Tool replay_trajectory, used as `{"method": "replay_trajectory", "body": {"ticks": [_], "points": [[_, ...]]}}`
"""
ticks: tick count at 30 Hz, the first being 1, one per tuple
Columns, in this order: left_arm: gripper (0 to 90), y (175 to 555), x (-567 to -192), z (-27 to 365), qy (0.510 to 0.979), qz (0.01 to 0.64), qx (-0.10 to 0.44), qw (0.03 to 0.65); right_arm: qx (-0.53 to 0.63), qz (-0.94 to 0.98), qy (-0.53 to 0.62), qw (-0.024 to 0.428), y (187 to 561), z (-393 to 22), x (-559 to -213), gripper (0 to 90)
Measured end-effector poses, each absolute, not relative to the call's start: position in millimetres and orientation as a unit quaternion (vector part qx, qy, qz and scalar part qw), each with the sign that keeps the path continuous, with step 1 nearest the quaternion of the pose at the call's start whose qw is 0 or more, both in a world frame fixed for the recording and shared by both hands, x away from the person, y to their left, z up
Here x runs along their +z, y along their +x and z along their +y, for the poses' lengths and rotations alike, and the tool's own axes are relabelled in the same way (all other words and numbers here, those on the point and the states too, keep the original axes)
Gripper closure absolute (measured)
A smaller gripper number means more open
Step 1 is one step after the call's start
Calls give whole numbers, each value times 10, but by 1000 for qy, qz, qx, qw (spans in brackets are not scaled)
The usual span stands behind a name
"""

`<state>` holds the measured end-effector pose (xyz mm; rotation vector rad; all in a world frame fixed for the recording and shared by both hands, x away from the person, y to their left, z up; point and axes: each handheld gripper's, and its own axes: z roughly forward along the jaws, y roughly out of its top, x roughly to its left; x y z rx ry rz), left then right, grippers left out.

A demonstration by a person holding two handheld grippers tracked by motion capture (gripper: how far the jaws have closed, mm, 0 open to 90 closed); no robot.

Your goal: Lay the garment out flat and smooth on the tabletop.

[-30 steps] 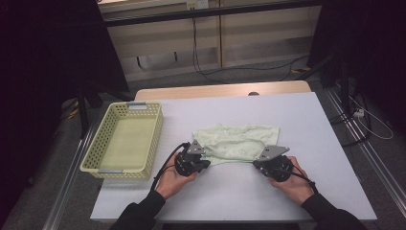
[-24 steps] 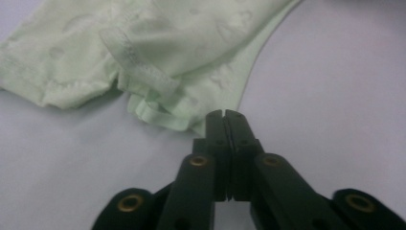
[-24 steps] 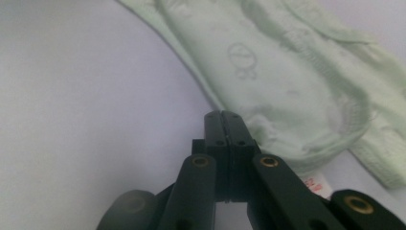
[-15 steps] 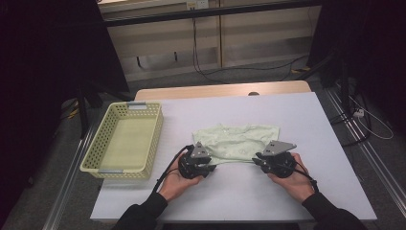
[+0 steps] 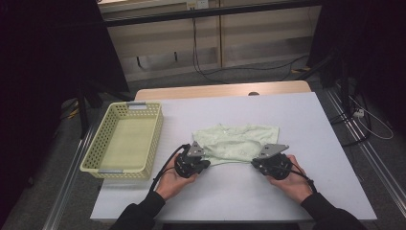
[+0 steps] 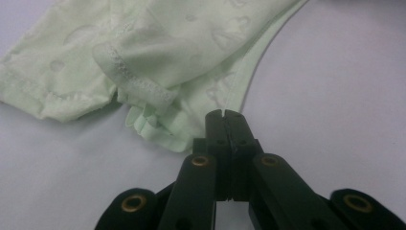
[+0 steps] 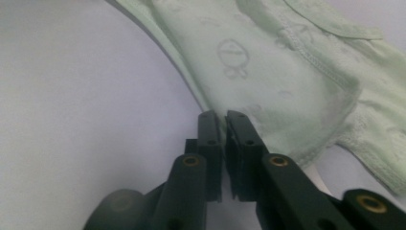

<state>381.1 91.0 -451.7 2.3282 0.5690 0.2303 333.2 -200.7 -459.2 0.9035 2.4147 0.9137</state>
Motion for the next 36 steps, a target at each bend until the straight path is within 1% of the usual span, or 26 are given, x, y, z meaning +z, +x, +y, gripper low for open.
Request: {"method": "replay_trajectory", "body": {"ticks": [1, 3, 5, 6, 7, 9, 10, 11, 12, 15, 18, 21, 24, 26, 28, 30, 36], "points": [[893, 3815, -4515, 919, 903, 222, 84, 359, 326, 865, 323, 201, 3328, -2001, -4589, 897], [869, 3805, -4506, 925, 901, 220, 76, 366, 326, 867, 322, 195, 3322, -2000, -4590, 895], [813, 3802, -4476, 932, 898, 221, 79, 373, 329, 866, 325, 193, 3320, -2006, -4580, 875], [760, 3807, -4459, 932, 894, 228, 82, 377, 333, 863, 325, 194, 3318, -2015, -4568, 859], [688, 3818, -4440, 937, 892, 231, 89, 379, 339, 860, 327, 196, 3320, -2026, -4550, 826], [619, 3850, -4405, 952, 883, 244, 99, 388, 353, 851, 334, 200, 3331, -2057, -4505, 786], [572, 3878, -4384, 965, 879, 248, 103, 393, 360, 846, 338, 202, 3342, -2074, -4485, 767], [503, 3905, -4363, 974, 875, 255, 110, 396, 364, 842, 341, 205, 3356, -2096, -4470, 743], [462, 3935, -4342, 979, 872, 261, 120, 397, 368, 838, 347, 205, 3373, -2116, -4461, 735], [402, 4051, -4295, 998, 861, 278, 126, 407, 372, 828, 364, 210, 3438, -2176, -4445, 706], [405, 4171, -4277, 1010, 853, 297, 128, 410, 379, 816, 380, 216, 3508, -2228, -4409, 706], [458, 4285, -4254, 1016, 848, 309, 129, 411, 383, 805, 393, 225, 3584, -2274, -4372, 710], [551, 4406, -4263, 984, 845, 320, 129, 410, 384, 799, 401, 231, 3673, -2302, -4348, 745], [563, 4482, -4291, 937, 847, 328, 128, 399, 378, 798, 407, 236, 3744, -2305, -4352, 753], [596, 4537, -4329, 883, 846, 333, 123, 397, 373, 799, 410, 234, 3817, -2298, -4371, 759], [597, 4556, -4364, 839, 848, 337, 111, 394, 369, 799, 412, 235, 3876, -2285, -4394, 760], [598, 4453, -4423, 748, 866, 312, 100, 378, 358, 803, 420, 225, 3951, -2278, -4482, 753]]}}
